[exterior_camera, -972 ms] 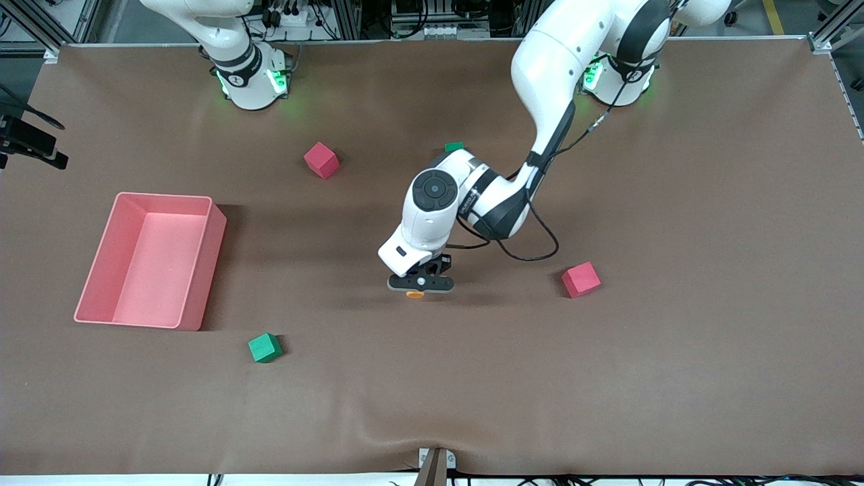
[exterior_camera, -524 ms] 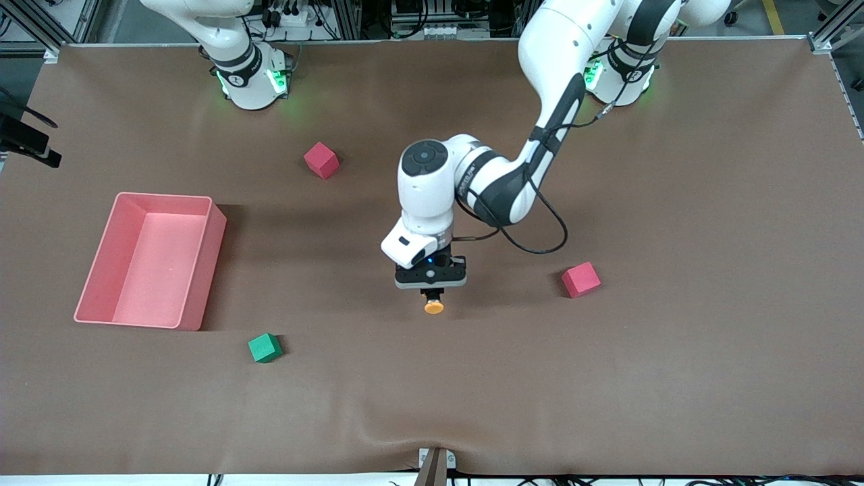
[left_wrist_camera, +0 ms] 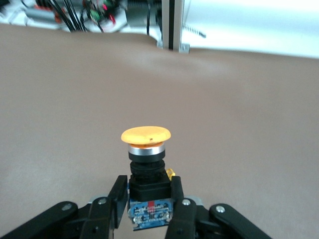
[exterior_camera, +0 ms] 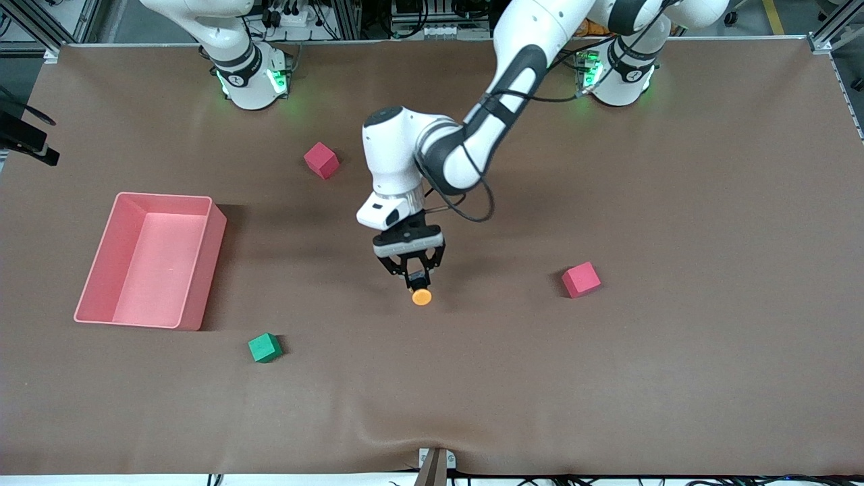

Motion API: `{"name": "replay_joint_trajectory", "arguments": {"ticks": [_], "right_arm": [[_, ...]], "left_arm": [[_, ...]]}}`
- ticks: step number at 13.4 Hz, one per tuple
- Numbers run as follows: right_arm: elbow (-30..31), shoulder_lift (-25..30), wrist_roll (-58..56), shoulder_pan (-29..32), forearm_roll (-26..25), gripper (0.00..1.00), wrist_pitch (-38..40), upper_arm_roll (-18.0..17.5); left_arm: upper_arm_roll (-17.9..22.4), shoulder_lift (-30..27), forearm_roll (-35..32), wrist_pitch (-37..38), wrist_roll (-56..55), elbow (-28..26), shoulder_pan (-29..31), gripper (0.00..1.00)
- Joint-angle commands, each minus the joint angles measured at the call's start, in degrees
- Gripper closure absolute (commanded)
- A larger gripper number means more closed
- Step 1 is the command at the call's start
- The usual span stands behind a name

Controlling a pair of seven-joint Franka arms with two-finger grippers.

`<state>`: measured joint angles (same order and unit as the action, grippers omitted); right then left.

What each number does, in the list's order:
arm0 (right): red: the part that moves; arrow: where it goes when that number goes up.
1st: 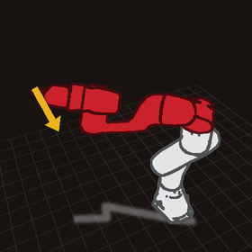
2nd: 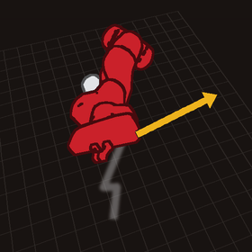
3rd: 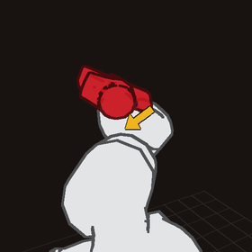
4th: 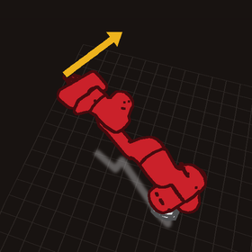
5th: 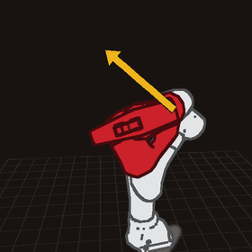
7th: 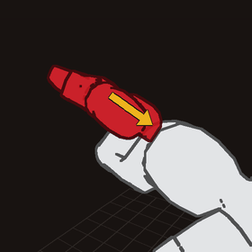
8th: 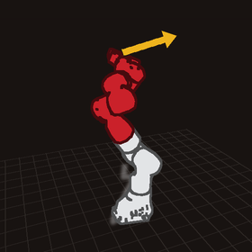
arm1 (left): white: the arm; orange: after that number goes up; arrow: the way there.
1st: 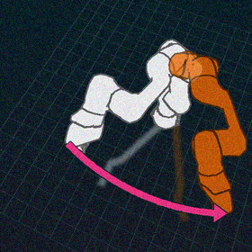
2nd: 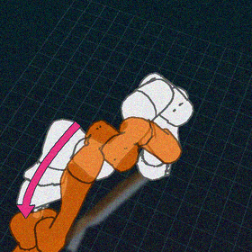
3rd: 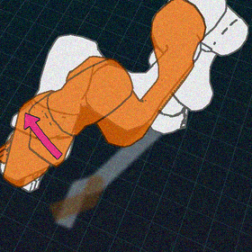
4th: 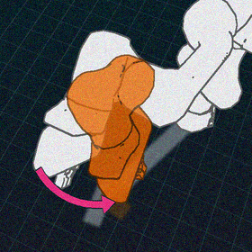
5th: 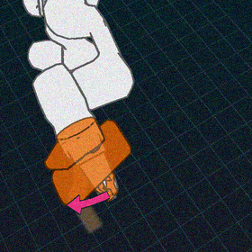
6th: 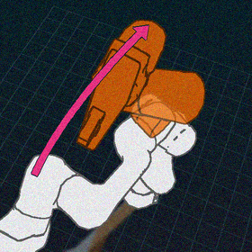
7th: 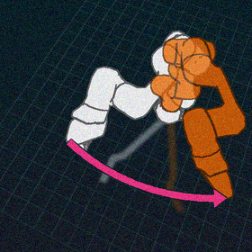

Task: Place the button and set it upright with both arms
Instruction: 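Lift the button with the left gripper, then lower the button upright onto the table with the left gripper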

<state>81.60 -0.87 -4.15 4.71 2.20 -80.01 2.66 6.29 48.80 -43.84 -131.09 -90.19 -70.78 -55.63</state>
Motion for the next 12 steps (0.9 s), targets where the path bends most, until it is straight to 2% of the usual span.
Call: {"name": "replay_joint_trajectory", "arguments": {"ticks": [1,4,6,10,12], "right_arm": [[-0.3,0.25,0.55,0.39,-0.44,0.0,0.47,-0.55],[-0.04,-0.27,0.55,0.65,-0.27,0.0,0.12,-0.55],[-0.04,-0.28,0.55,0.39,-0.18,0.0,0.11,-0.55],[-0.04,-0.28,0.64,0.39,-0.18,0.0,0.11,-0.55],[0.05,-0.36,0.64,0.39,-0.18,0.0,0.11,-0.55]], "left_arm": [[1.09,0.33,-7.82,0.12,-9.01,-3.2,-2.63,1.0],[1.01,1.82,-21.69,2.32,-21.56,-4.53,-3.78,1.0],[1.01,2.26,-28.03,7.22,-24.49,-6.64,-4.92,1.0],[0.92,3.75,-34.1,11.27,-32.58,-6.65,-7.03,1.0],[0.92,4.46,-34.82,13.83,-36.0,-7.0,-8.79,1.0]]}}
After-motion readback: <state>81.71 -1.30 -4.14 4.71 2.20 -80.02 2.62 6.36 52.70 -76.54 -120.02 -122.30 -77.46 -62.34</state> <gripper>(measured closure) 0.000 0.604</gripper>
